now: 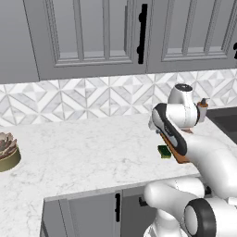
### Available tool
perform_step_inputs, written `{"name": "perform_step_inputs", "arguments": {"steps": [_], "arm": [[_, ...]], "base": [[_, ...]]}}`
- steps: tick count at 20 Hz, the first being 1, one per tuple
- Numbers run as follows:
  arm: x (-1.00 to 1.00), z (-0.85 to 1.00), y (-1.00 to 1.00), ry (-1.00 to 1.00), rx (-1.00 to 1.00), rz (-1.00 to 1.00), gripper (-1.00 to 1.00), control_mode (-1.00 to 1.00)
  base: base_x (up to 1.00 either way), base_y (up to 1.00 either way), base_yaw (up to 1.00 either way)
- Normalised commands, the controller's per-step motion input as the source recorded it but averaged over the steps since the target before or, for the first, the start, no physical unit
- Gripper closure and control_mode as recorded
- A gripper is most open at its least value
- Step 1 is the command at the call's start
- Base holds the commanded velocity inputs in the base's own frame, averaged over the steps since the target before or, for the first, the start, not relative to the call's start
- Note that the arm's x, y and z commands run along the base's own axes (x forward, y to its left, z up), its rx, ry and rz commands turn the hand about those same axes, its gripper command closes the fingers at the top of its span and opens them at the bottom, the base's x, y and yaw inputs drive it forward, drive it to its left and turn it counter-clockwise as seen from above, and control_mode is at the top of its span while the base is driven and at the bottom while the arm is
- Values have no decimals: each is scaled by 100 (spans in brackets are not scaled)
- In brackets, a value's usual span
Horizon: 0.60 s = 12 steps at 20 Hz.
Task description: Pick up the sponge from the counter and clean the cutting board by briefly scrubbing or pressing down on the cutting board. Once finished, release the sponge.
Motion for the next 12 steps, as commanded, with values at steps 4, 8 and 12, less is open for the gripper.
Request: {"name": "perform_step_inputs", "arguments": {"steps": [4, 8, 12], "arm": [[26, -63, -13, 0, -7, 0, -100, -100], [16, -60, -2, 2, -9, 1, -100, -100], [6, -59, -22, 0, -2, 0, -100, -100]], "base": [[0, 0, 0], [0, 0, 0], [0, 0, 0]]}}
